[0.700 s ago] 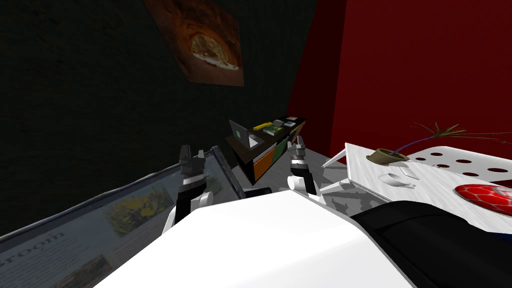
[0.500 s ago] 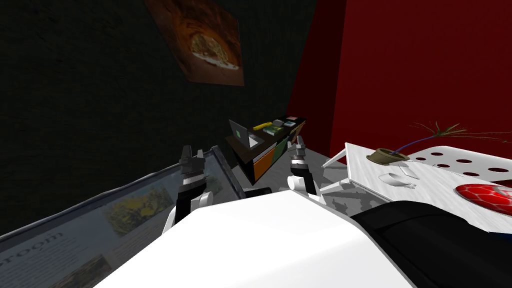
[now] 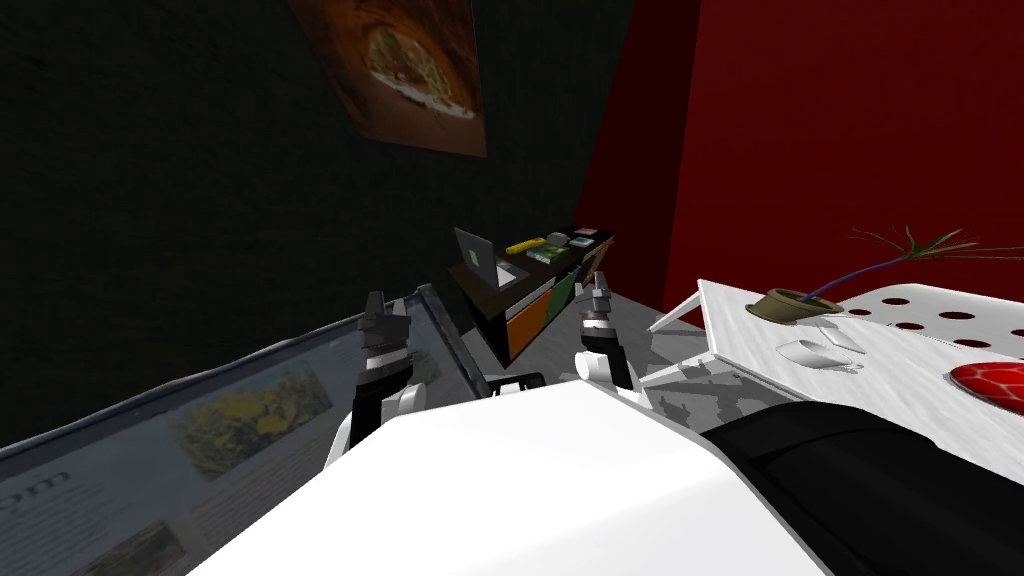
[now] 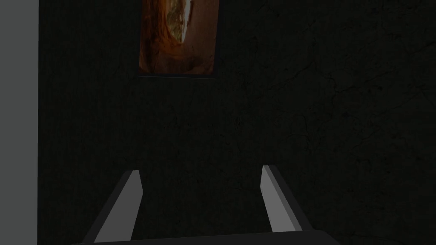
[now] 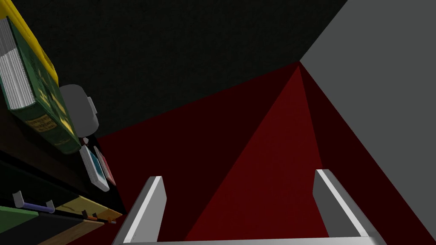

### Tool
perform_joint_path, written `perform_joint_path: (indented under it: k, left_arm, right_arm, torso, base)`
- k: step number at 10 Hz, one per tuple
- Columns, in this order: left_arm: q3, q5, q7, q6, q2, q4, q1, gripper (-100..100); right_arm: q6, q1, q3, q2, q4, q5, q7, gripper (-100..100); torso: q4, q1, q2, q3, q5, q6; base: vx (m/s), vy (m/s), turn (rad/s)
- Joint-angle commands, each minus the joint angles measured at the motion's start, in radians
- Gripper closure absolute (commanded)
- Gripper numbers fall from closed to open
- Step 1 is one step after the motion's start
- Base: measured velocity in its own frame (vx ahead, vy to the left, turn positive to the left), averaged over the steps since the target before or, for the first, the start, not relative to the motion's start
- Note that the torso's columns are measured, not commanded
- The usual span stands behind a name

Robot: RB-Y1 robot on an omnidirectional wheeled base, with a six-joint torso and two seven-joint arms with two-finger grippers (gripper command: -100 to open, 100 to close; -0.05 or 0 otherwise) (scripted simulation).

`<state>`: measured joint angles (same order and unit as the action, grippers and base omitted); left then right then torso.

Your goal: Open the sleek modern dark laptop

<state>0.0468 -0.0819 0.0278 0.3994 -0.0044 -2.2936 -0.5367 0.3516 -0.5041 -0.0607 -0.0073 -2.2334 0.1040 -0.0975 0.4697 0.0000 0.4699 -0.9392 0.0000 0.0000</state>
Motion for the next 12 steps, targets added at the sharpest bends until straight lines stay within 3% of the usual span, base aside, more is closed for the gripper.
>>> perform_joint_path:
  k: [1, 2, 3, 5, 12]
  left_arm:
    - [0.000, 0.000, 0.000, 0.000, 0.000, 0.000, 0.000, 0]
    - [0.000, 0.000, 0.000, 0.000, 0.000, 0.000, 0.000, 0]
    - [0.006, -0.001, 0.000, -0.011, 0.039, 0.000, 0.000, -100]
    - [0.019, -0.003, 0.000, -0.037, 0.090, -0.003, 0.001, -100]
    - [0.100, -0.014, 0.004, -0.203, 0.214, -0.029, 0.005, -100]
  right_arm:
    - [0.000, 0.000, 0.000, 0.000, 0.000, 0.000, 0.000, 0]
    - [0.000, 0.000, 0.000, 0.000, 0.000, 0.000, 0.000, 0]
    - [0.000, 0.000, 0.000, 0.000, 0.000, 0.000, 0.000, 0]
    - [0.000, 0.000, 0.000, 0.000, 0.000, 0.000, 0.000, 0]
    - [0.000, 0.000, 0.000, 0.000, 0.000, 0.000, 0.000, 0]
  torso:
    - [0.074, 0.000, 0.074, -0.148, 0.000, 0.000]
    - [0.148, 0.000, 0.148, -0.295, 0.000, 0.000]
    - [0.221, 0.000, 0.221, -0.443, 0.000, 0.000]
    - [0.265, -0.002, 0.266, -0.530, -0.001, 0.000]
    - [0.268, -0.001, 0.268, -0.537, 0.000, 0.000]
  base:
    - [0.000, 0.000, 0.000]
    - [0.000, 0.000, 0.000]
    - [-0.010, -0.029, -0.052]
    - [-0.036, -0.079, -0.081]
    - [-0.056, -0.172, -0.137]
